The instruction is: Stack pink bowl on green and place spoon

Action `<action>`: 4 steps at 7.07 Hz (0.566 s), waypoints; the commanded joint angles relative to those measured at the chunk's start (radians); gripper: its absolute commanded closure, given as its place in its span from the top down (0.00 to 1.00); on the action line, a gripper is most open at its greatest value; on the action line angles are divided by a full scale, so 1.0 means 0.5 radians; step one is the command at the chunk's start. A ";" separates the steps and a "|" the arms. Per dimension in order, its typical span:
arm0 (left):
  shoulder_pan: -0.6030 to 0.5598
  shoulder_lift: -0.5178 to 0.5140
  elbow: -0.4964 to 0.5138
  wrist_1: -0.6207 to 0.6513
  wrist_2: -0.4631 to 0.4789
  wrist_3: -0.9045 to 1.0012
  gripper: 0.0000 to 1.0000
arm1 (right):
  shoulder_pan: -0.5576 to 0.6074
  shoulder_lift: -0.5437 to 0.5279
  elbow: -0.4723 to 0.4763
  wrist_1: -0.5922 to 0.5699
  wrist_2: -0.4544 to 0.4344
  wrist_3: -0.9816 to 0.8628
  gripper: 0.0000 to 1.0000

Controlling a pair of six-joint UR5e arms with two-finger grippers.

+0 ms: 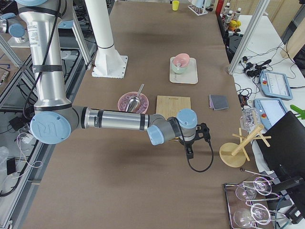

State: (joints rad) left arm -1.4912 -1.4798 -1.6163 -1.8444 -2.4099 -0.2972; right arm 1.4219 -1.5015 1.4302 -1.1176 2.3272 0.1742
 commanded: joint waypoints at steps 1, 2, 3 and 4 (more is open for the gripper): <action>-0.012 0.002 -0.007 0.001 -0.003 -0.001 0.98 | 0.000 -0.004 0.014 -0.007 0.006 0.004 1.00; -0.009 0.002 -0.004 0.004 -0.006 0.005 0.98 | 0.000 -0.007 0.017 -0.007 0.003 0.004 1.00; -0.009 0.002 -0.004 0.010 -0.009 0.005 0.98 | -0.003 -0.046 0.087 -0.010 0.109 -0.005 1.00; -0.009 0.002 0.002 0.010 -0.009 0.005 0.98 | -0.030 -0.056 0.085 0.002 0.189 -0.008 1.00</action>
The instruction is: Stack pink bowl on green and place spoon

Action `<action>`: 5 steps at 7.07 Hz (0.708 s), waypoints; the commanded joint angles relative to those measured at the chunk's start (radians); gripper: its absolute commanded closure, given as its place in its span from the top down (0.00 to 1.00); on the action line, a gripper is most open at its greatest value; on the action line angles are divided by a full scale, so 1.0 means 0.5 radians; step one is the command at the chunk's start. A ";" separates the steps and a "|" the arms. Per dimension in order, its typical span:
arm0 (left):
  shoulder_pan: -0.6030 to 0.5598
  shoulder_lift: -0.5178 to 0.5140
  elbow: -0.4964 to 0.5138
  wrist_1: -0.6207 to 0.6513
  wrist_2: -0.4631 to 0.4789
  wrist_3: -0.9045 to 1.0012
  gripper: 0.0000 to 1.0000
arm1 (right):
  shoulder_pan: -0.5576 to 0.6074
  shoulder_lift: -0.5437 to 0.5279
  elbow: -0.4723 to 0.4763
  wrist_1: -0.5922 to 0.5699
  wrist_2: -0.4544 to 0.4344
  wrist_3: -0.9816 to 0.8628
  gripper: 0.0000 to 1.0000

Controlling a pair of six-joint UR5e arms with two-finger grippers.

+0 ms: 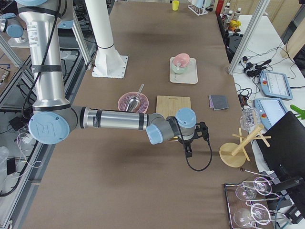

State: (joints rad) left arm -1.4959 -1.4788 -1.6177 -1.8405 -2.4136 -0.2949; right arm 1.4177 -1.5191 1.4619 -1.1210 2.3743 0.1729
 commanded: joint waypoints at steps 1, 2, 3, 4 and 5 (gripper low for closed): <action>0.001 -0.003 0.011 -0.001 0.010 0.001 0.98 | -0.046 -0.014 0.064 0.002 0.129 -0.005 1.00; 0.001 -0.003 0.011 0.002 0.014 0.004 0.98 | -0.047 -0.014 0.068 0.002 0.130 -0.005 1.00; 0.001 -0.003 0.008 0.003 0.008 0.007 0.98 | -0.047 -0.017 0.071 0.002 0.130 -0.005 1.00; 0.001 -0.003 0.014 0.006 0.017 0.004 0.98 | -0.044 -0.020 0.071 -0.004 0.130 -0.002 1.00; 0.001 0.000 0.035 0.006 0.014 0.004 0.98 | -0.007 -0.017 0.071 -0.007 0.123 -0.002 1.00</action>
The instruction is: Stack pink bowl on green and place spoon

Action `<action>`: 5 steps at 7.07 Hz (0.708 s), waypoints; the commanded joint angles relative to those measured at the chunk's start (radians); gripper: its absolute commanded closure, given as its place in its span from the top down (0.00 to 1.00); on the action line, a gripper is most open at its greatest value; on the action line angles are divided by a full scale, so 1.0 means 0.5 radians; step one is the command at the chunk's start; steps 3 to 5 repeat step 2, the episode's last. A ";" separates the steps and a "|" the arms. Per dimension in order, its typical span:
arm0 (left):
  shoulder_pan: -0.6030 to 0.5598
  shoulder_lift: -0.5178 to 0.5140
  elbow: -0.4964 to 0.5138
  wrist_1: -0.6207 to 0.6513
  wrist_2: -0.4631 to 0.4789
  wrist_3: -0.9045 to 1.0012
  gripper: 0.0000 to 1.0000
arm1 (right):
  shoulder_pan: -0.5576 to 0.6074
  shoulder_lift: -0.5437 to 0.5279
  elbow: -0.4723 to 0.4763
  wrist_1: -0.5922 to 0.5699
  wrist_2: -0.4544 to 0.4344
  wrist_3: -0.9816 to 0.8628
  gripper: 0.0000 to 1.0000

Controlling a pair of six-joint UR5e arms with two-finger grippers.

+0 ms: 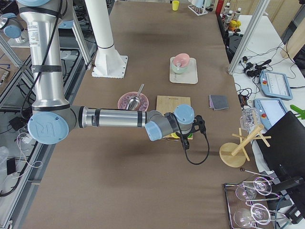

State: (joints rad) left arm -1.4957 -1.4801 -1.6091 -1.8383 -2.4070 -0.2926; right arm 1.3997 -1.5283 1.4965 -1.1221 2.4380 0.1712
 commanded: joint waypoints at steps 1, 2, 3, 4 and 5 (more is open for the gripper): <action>0.000 0.003 0.021 0.001 -0.003 -0.001 0.98 | 0.047 0.001 0.001 -0.011 -0.025 0.001 1.00; 0.000 0.003 0.024 0.001 -0.009 -0.001 0.98 | 0.045 0.031 0.001 -0.078 -0.065 0.004 1.00; 0.000 0.003 0.024 0.001 -0.009 -0.001 0.98 | 0.045 0.031 0.001 -0.078 -0.065 0.004 1.00; 0.000 0.003 0.024 0.001 -0.009 -0.001 0.98 | 0.045 0.031 0.001 -0.078 -0.065 0.004 1.00; 0.000 0.003 0.024 0.001 -0.009 -0.001 0.98 | 0.045 0.031 0.001 -0.078 -0.065 0.004 1.00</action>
